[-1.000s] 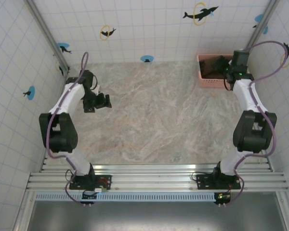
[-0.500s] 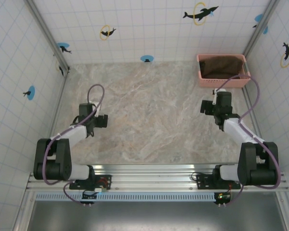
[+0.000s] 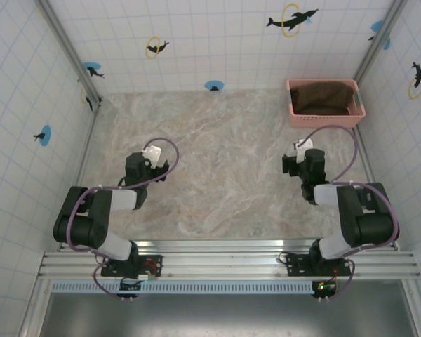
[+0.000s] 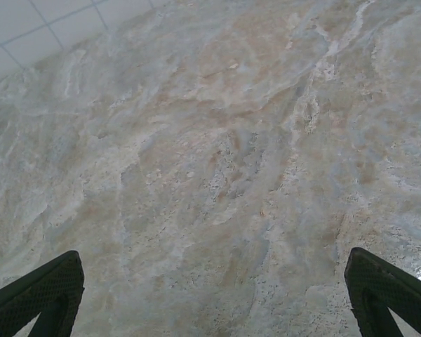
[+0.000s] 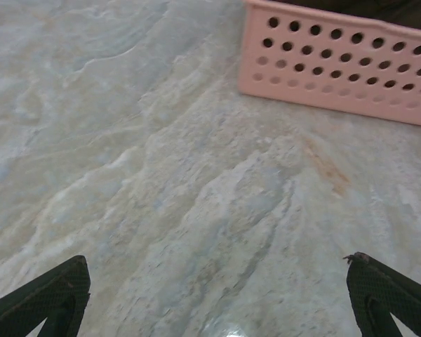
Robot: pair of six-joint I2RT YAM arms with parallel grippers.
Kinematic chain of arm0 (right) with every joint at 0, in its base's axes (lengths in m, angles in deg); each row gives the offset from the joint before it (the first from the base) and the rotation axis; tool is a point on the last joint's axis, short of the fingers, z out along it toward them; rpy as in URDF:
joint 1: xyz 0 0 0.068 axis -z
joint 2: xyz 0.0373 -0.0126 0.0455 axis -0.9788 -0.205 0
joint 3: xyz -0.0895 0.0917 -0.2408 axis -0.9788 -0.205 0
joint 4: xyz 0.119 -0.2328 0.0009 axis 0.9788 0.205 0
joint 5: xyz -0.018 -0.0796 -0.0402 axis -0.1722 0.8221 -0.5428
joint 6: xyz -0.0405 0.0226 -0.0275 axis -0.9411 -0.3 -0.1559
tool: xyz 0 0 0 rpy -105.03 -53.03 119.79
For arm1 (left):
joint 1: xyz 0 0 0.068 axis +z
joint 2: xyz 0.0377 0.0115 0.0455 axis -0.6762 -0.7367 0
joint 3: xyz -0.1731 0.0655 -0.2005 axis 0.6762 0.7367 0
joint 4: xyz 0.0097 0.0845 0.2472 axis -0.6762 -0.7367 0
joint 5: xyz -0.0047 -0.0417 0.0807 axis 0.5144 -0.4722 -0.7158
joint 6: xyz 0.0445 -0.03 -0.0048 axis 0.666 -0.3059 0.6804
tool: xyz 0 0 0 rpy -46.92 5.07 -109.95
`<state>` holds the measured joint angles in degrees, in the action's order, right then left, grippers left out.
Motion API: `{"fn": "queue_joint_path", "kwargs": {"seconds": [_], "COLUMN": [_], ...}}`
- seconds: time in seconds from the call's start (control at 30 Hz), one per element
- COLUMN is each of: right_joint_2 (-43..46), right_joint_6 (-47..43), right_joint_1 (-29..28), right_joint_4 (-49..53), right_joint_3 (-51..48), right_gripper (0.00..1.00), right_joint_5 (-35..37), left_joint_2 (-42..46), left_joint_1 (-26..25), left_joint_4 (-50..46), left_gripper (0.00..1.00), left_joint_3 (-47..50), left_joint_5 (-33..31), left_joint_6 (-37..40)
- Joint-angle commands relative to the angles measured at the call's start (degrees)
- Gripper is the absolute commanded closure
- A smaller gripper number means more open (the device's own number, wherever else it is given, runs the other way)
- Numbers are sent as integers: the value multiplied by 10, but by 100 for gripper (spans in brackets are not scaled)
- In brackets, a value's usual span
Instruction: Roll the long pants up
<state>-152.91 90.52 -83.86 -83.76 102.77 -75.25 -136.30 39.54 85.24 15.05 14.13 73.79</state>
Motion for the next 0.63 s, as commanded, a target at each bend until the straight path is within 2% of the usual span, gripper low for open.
{"fn": "queue_joint_path", "kwargs": {"seconds": [0.0,0.03,0.07,0.1,0.17,0.6], "right_joint_2": [5,-12,-6,6,3,2], "right_joint_6": [-10,-22,-27,-25,-21,-23], "right_joint_1": [-1,-19,-28,-29,-14,-19], "right_joint_4": [-65,-120,-98,-46,-57,-53], "right_joint_3": [-4,-16,-14,3,4,5], "right_gripper": [3,3,3,3,3,3], "right_joint_5": [43,70,87,87,54,62], "left_joint_2": [0,-2,2,0,1,1], "left_joint_1": [1,2,2,2,2,3], "left_joint_4": [56,55,47,55,51,49], "left_gripper": [3,2,2,2,3,3], "left_joint_3": [2,0,0,0,0,-1], "left_joint_5": [-5,-3,-2,-3,-2,0], "left_joint_6": [16,15,16,16,16,14]}}
